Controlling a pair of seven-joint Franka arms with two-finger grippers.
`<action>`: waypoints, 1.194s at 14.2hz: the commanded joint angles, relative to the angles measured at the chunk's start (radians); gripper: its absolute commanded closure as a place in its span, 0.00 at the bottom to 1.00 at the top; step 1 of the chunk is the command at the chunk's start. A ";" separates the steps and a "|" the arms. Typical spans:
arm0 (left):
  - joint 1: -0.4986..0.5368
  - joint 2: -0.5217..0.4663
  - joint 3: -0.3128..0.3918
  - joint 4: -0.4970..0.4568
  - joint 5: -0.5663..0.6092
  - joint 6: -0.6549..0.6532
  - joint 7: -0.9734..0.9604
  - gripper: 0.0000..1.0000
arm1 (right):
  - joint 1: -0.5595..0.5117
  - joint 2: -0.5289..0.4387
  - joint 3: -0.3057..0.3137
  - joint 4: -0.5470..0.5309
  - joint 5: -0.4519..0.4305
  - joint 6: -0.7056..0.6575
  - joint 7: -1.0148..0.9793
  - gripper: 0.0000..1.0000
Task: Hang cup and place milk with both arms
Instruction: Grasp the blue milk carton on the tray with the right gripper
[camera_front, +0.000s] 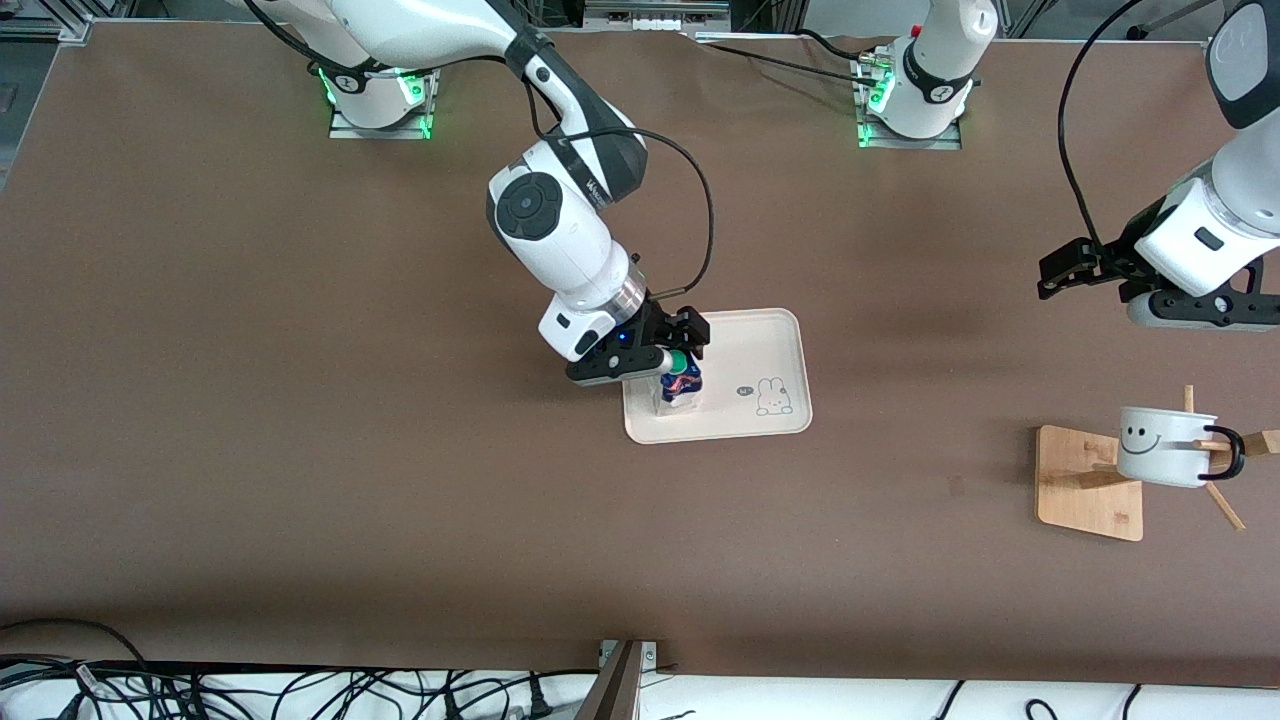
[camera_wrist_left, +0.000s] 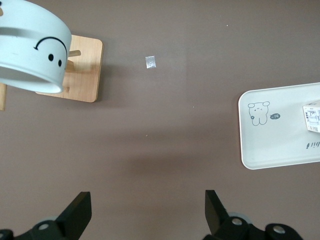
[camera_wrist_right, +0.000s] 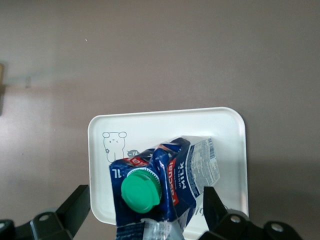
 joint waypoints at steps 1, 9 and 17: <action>0.012 -0.018 -0.003 0.031 0.014 -0.026 -0.029 0.00 | 0.002 0.027 0.005 0.033 -0.019 -0.002 0.006 0.00; 0.027 -0.001 0.009 0.047 0.024 -0.008 -0.019 0.00 | 0.013 0.027 0.008 0.031 -0.020 -0.002 0.003 0.00; 0.014 -0.007 -0.021 0.079 0.025 -0.070 -0.014 0.00 | 0.011 0.035 0.008 0.027 -0.022 -0.001 -0.064 0.67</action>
